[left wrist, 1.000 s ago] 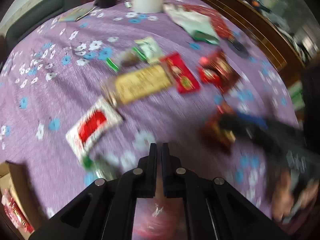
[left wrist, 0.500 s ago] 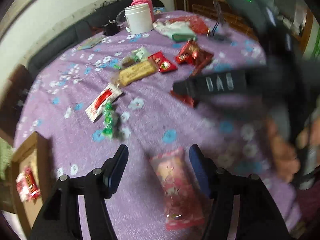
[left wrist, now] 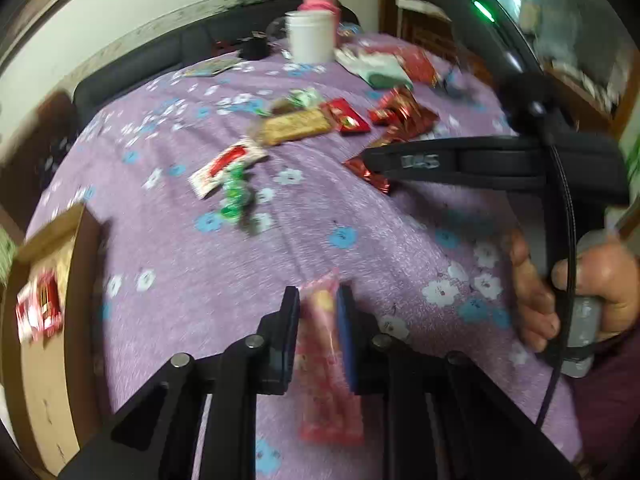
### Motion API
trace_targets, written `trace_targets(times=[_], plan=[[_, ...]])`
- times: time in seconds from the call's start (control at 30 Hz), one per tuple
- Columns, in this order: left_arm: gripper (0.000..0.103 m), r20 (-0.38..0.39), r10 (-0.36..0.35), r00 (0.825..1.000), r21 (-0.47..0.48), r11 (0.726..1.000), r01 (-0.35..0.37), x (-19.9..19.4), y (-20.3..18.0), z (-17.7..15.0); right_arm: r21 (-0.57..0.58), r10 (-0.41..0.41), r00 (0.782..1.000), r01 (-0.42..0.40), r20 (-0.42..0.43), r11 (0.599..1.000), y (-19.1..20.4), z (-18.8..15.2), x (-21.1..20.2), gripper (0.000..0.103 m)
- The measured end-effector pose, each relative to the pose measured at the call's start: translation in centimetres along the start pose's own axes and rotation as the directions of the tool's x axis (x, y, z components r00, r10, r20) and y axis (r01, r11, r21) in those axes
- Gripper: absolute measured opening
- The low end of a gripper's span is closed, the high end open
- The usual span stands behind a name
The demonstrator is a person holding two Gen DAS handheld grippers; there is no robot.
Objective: Organize snacks
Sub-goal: 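Grasp a pink candy bar with left tool while right tool grasps red foil sweet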
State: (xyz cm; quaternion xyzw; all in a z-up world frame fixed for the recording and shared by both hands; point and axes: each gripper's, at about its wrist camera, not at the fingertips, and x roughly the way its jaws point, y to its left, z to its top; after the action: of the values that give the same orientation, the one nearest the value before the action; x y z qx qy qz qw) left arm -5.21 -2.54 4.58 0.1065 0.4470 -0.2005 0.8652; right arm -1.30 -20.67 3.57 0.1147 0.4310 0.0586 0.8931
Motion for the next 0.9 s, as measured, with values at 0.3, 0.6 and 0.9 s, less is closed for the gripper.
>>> trace_targets(times=[0.3,0.6,0.9], plan=[[0.002,0.092,-0.066,0.994,-0.192,0.978,0.083,-5.2,4.6,-1.9,0.117,0.214,0.975,-0.22,0.059,0.968,-1.0,0.3,-1.0,0.036],[0.084,0.098,0.019,0.995,-0.13,0.992,-0.006,-4.6,3.6,-3.6,0.14,0.19,0.981,-0.195,0.049,0.971,-0.8,-0.4,-0.6,0.036],[0.024,-0.003,0.063,0.998,-0.019,0.998,-0.063,0.2,0.9,-3.2,0.079,0.214,0.975,-0.219,0.063,0.973,0.3,-0.6,-1.2,0.036]])
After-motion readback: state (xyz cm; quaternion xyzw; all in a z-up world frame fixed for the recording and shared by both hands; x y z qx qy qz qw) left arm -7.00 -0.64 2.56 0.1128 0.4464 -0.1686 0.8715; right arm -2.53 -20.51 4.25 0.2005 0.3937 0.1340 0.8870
